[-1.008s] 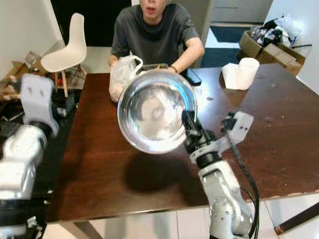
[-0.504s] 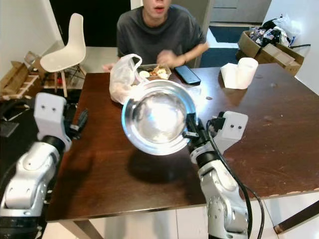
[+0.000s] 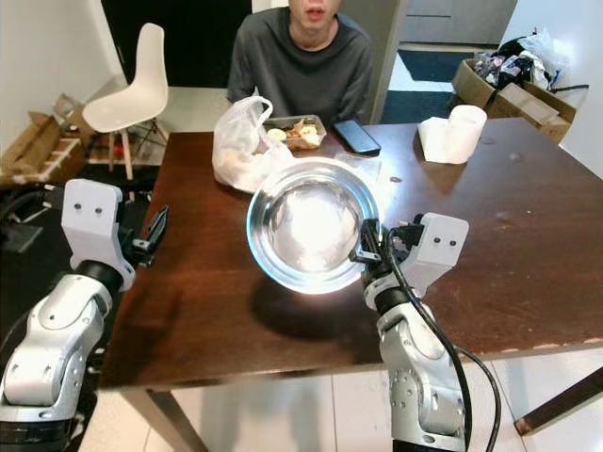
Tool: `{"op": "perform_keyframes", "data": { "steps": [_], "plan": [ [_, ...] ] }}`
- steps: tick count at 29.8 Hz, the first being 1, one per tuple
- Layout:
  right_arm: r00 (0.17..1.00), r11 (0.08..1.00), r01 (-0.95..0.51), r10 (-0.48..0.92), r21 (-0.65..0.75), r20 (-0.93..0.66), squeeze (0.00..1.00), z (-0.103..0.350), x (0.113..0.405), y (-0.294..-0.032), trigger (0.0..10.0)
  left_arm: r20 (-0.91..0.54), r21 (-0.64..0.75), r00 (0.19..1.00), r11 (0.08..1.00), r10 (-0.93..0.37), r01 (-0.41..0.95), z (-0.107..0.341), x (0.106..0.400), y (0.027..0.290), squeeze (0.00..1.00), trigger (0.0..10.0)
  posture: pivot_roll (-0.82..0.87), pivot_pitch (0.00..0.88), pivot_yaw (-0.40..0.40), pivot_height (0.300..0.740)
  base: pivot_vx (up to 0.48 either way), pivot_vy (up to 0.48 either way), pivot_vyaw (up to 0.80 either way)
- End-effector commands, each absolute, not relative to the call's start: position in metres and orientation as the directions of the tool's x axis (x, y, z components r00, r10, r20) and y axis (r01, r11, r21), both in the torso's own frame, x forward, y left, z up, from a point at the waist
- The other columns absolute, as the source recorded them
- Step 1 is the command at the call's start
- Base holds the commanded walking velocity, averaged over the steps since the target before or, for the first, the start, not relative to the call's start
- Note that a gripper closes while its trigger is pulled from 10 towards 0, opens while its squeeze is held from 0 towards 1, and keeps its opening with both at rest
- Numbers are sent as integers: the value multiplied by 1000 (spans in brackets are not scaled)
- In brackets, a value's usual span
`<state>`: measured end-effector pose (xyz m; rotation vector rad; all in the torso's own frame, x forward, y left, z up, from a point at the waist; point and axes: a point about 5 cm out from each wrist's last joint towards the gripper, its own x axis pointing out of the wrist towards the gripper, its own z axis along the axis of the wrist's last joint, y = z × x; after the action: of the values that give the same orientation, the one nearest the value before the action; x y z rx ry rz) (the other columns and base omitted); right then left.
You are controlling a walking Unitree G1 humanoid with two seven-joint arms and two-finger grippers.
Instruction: Setting the table
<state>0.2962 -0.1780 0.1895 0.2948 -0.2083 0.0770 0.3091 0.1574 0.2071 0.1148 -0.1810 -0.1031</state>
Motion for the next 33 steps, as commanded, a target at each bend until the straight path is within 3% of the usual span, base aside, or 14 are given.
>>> {"op": "perform_keyframes", "data": {
  "steps": [1,33],
  "plan": [
    [973,957,-103,41,270,227,0,191,298,-179,10000,160,125,981,988,-111,92,205,307,158,0,10000,-91,0,79,740,-412,0,0],
    [976,967,-62,7,247,219,0,186,300,-183,10000,153,128,979,985,-135,116,207,311,153,0,10000,-100,0,102,740,-373,0,0]
  ]
}}
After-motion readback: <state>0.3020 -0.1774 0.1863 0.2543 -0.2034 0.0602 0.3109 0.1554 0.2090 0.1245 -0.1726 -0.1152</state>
